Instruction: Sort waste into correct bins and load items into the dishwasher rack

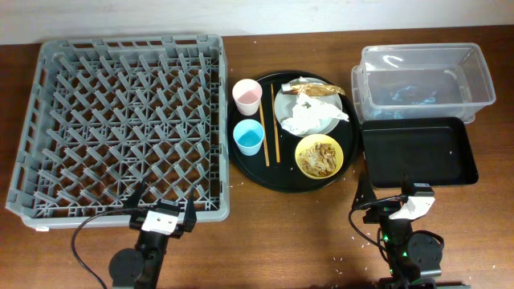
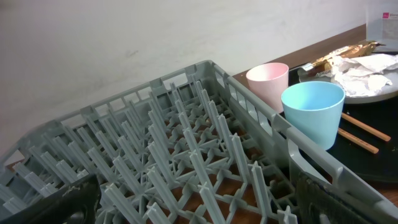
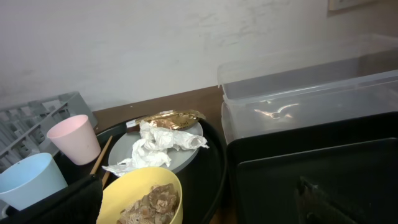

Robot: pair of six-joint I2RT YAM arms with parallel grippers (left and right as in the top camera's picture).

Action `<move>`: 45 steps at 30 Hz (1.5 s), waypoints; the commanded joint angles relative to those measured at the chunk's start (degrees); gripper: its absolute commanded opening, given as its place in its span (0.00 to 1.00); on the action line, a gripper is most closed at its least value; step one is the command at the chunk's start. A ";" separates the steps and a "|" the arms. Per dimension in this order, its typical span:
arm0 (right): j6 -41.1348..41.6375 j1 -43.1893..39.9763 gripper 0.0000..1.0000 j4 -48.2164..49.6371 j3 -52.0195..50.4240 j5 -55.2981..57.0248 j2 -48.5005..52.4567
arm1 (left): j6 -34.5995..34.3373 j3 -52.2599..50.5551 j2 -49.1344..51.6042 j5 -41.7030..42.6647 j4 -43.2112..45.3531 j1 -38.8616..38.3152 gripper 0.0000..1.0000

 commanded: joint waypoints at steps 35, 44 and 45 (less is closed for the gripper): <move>0.13 0.31 0.98 0.44 -0.48 -2.25 -0.33 | 0.42 -0.31 0.00 2.64 5.86 -0.26 0.99; -7.98 0.31 0.98 0.81 5.29 -6.78 -0.31 | -2.38 2.40 0.00 2.62 15.13 -0.26 0.99; -9.55 0.31 0.98 0.81 6.78 -6.80 -0.26 | -2.38 3.98 0.07 2.64 14.71 -0.26 0.99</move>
